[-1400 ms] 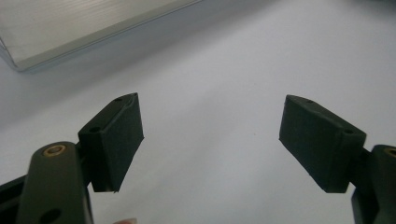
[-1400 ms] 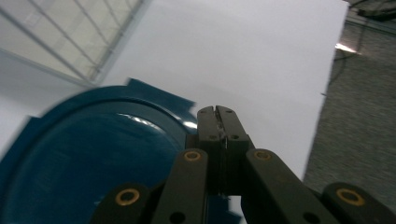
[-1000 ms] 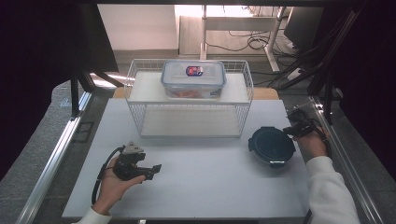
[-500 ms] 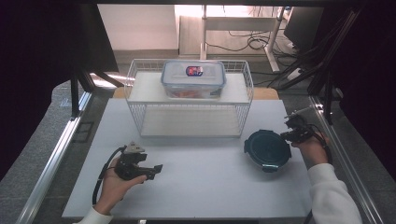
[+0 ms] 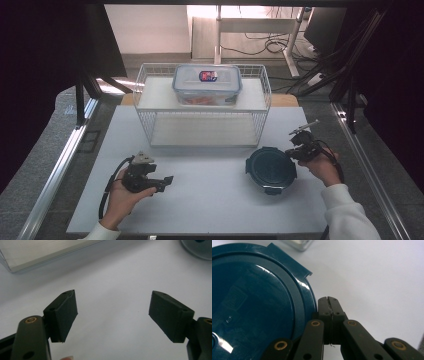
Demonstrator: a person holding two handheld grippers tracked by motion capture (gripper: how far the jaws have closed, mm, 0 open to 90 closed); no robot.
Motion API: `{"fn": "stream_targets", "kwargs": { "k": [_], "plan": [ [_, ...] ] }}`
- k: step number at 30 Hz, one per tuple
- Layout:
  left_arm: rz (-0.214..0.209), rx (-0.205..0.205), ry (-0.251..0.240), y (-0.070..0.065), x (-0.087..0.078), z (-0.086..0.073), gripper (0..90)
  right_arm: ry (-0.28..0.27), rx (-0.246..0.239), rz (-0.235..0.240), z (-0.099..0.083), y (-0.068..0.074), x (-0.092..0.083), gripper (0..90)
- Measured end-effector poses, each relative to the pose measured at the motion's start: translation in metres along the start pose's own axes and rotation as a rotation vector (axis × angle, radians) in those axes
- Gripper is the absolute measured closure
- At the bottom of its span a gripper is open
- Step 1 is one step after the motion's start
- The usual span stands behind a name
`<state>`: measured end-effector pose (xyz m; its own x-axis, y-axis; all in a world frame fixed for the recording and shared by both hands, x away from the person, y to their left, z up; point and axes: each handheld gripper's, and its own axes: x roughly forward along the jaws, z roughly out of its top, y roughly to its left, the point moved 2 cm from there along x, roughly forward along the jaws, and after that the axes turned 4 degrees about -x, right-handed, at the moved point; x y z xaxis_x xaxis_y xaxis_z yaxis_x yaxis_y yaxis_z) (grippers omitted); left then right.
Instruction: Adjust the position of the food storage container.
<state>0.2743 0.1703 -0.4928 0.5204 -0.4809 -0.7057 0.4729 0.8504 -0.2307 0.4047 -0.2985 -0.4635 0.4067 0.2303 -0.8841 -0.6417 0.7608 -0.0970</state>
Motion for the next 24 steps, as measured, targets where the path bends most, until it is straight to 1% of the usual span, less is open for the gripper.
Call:
{"fn": "stream_targets", "kwargs": {
  "k": [2,5,7,9,11,14,17,24],
  "plan": [
    [0.000,0.000,0.001,0.000,0.000,0.000,22.0,0.008,-0.014,0.004,0.002,0.011,0.000,89.7],
    [0.000,-0.001,0.000,0.000,0.000,0.000,22.0,0.007,-0.019,0.032,0.003,0.024,0.000,89.7],
    [0.000,0.000,0.001,0.000,0.000,0.000,22.0,0.004,-0.035,0.047,0.005,0.035,0.001,89.7],
    [-0.001,0.002,0.003,0.000,0.001,0.000,22.1,0.005,-0.045,0.053,0.007,0.043,0.001,89.7],
    [-0.001,0.005,0.005,0.000,0.001,0.000,22.0,0.008,-0.063,0.059,0.010,0.055,0.002,89.7],
    [0.001,0.002,0.005,0.000,0.001,0.000,22.0,0.012,-0.067,0.068,0.014,0.068,0.003,89.7],
    [0.001,0.003,0.004,0.000,0.001,0.000,22.1,0.013,-0.076,0.088,0.017,0.080,0.005,89.7],
    [0.001,0.006,0.005,0.000,0.001,0.000,22.1,0.010,-0.108,0.118,0.024,0.102,0.007,89.7]
  ]
}}
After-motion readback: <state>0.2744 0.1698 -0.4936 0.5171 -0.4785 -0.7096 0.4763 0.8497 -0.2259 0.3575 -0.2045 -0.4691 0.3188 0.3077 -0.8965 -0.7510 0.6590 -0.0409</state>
